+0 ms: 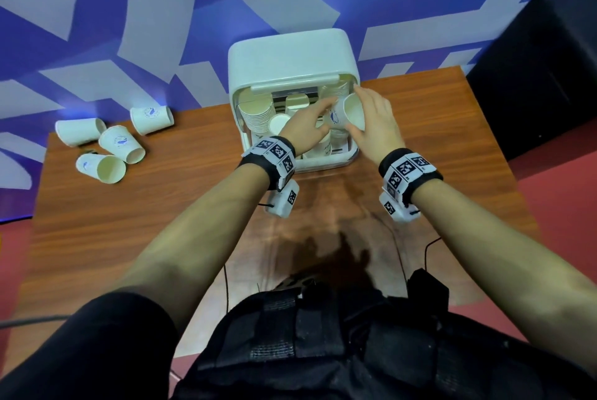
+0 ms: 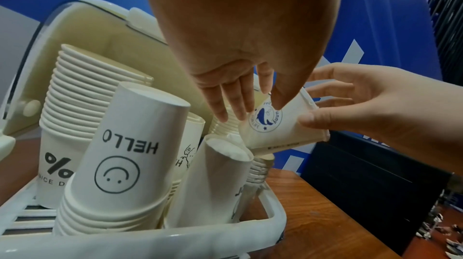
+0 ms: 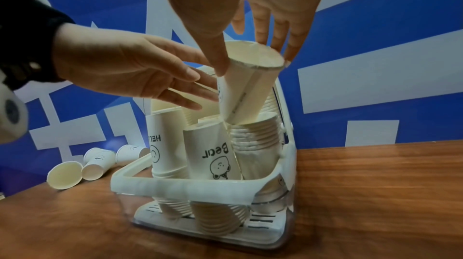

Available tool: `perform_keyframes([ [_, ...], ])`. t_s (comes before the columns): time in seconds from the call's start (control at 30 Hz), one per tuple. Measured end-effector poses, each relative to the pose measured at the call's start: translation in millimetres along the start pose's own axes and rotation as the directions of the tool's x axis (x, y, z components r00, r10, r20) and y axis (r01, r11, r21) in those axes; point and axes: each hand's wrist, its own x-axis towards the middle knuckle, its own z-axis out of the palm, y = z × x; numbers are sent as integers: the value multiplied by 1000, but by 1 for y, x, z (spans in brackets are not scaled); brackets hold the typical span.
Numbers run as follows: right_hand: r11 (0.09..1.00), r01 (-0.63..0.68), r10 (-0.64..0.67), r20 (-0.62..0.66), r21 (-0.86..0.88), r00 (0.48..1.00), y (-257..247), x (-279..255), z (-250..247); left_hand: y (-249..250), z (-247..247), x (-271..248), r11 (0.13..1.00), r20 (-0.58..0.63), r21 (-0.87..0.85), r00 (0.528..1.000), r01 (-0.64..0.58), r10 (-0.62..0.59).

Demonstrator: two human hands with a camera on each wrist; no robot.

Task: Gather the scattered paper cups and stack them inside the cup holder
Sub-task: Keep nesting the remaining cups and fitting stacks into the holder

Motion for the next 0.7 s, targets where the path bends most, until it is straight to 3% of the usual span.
perform_keyframes([
  [0.3,993,118,-118,-19,-9,993,11,9,9,-4,8,8,993,-6,-116,1000,-10,10],
  [0.4,986,157,-156,21,-50,988,20,7,16,-7,11,8,998,-41,-53,999,-21,19],
  [0.6,993,118,-118,-25,-5,993,23,0,20,-16,16,5,998,-36,49,998,-46,48],
  [0.7,987,162,-163,-35,-17,986,26,-2,22,-17,16,5,993,-38,109,998,-47,51],
])
